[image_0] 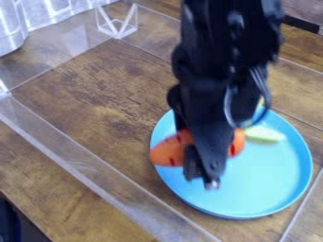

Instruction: Put the carrot in the blue tray

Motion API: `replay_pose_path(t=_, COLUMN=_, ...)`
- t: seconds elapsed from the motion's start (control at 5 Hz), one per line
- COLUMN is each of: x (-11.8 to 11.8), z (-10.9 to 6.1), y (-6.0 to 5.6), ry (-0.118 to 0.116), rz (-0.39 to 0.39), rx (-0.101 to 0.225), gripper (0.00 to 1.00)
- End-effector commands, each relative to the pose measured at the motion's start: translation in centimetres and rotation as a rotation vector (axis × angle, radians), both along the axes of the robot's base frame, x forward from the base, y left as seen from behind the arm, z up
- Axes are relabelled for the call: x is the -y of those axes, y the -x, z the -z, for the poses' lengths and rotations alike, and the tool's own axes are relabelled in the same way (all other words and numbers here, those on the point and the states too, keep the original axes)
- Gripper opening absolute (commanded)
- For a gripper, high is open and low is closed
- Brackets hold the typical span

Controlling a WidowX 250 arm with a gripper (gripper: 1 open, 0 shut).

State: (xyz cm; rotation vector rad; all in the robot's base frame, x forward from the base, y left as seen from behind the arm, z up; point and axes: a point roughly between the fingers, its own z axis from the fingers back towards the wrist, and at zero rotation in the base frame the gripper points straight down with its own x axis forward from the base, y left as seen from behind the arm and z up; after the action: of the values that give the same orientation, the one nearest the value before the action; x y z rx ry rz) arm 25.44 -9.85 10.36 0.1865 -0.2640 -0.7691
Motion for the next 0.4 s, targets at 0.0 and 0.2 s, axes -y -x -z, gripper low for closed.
replay_pose_path(t=0.0, x=-1.9, z=-3.9, y=-0.6, ry=0.000, rz=-0.038, rx=0.064, gripper=0.00)
replay_pose_path(t=0.2, x=-5.3, z=-4.8, y=-1.4, ry=-0.017, rz=-0.089, rx=0.083, gripper=0.00)
